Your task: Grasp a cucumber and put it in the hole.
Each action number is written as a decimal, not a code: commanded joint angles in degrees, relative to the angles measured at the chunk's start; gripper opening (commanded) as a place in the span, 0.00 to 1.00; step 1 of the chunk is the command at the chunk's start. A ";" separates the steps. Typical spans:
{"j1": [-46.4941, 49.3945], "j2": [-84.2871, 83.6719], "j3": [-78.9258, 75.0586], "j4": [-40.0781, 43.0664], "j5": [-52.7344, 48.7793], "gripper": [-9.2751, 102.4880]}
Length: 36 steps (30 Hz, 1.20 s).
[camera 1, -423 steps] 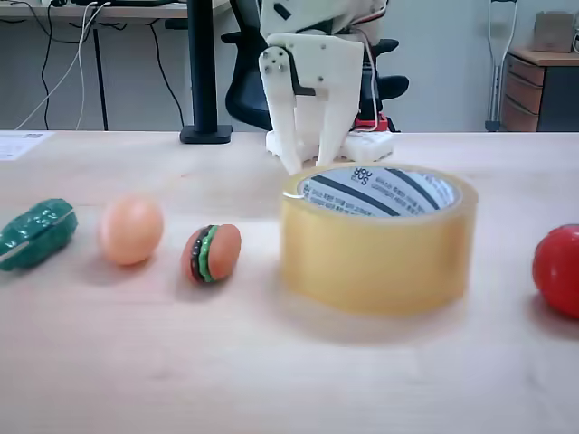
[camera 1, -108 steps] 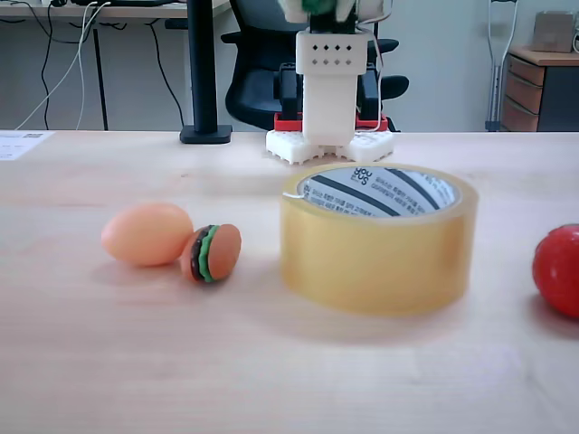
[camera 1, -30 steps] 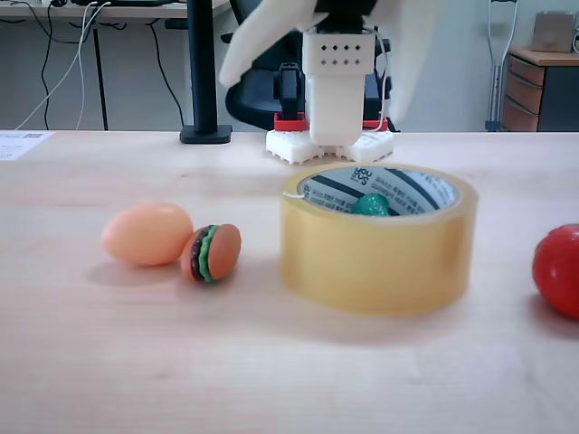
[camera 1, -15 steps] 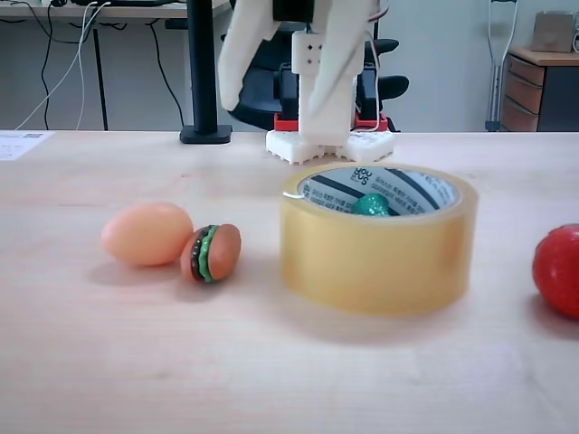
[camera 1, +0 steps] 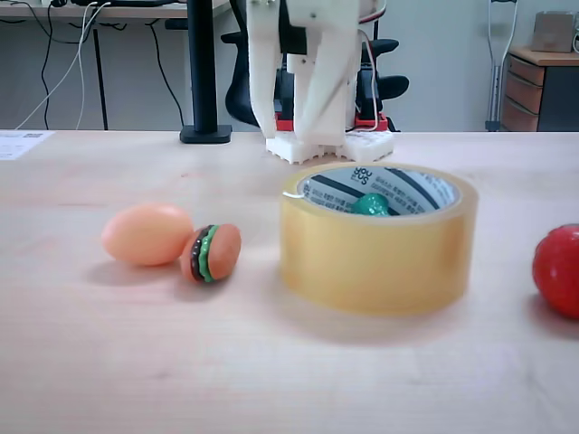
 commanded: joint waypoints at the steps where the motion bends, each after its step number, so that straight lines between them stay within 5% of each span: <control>1: 0.26 5.98 -0.09 7.21 10.46 0.12; 15: 1.76 6.06 2.99 21.80 10.81 0.10; 36: 2.72 5.98 6.59 20.13 10.72 0.08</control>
